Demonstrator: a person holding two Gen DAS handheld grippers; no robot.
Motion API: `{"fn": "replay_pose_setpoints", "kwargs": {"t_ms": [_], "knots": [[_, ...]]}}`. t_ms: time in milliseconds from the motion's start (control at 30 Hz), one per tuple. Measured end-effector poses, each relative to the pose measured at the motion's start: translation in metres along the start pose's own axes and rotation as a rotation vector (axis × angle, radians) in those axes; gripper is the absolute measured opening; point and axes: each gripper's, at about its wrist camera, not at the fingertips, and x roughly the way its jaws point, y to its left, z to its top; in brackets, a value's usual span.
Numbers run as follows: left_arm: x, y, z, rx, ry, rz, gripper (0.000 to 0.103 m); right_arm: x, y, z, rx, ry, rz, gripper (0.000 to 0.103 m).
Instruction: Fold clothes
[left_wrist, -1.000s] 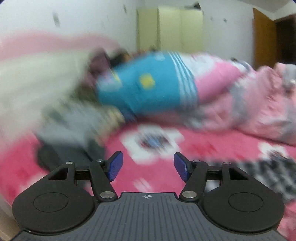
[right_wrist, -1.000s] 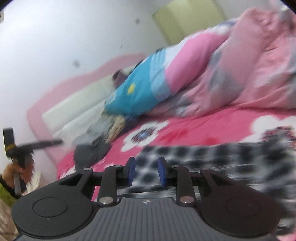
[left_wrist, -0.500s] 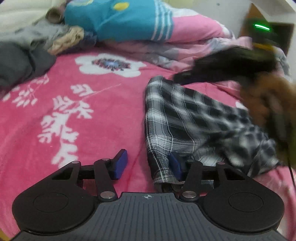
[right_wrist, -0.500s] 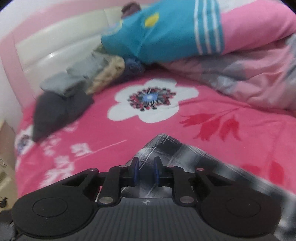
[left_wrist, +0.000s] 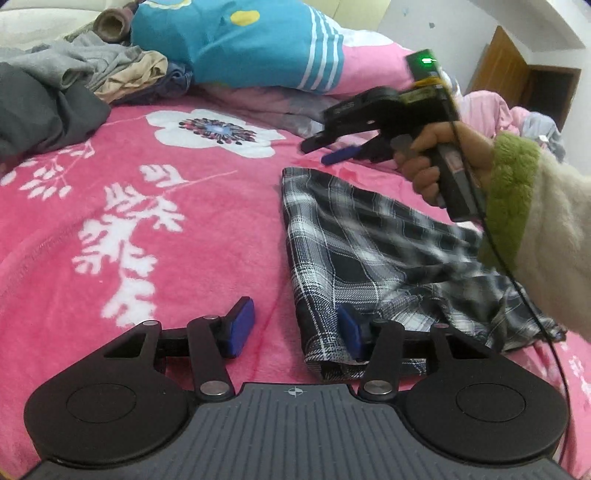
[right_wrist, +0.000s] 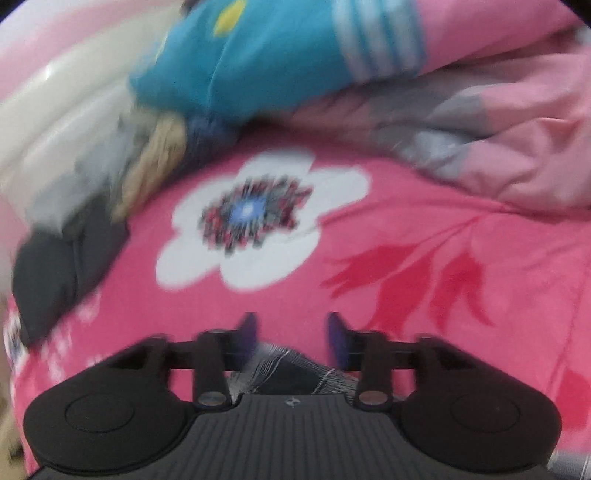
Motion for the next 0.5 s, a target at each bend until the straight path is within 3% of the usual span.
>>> {"fn": "replay_pose_setpoints", "kwargs": {"t_ms": [67,100,133,167,333,433,500], "knots": [[0.0,0.001,0.0,-0.007,-0.001,-0.006,0.05,0.02,0.01,0.001,-0.065,0.089,-0.019,0.048],[0.0,0.001,0.0,-0.005,0.0,-0.007,0.05,0.03,0.016,0.002,-0.097,0.133,-0.028,0.043],[0.0,0.001,0.0,-0.002,0.0,-0.006,0.05,0.025,0.02,0.001,-0.114,0.116,-0.028,0.036],[-0.001,0.0,0.0,0.001,0.001,-0.005,0.049,0.02,0.024,-0.001,-0.129,0.093,-0.028,0.004],[0.0,-0.001,0.0,0.013,0.006,0.002,0.049,0.005,0.031,-0.015,-0.159,-0.019,-0.038,0.005],[-0.001,-0.001,-0.001,0.012,0.006,0.003,0.048,0.025,0.016,-0.024,-0.057,-0.058,-0.035,0.005],[-0.001,0.0,-0.001,0.006,0.005,-0.002,0.048,0.029,0.0,-0.023,0.058,-0.098,0.012,0.005]]}}
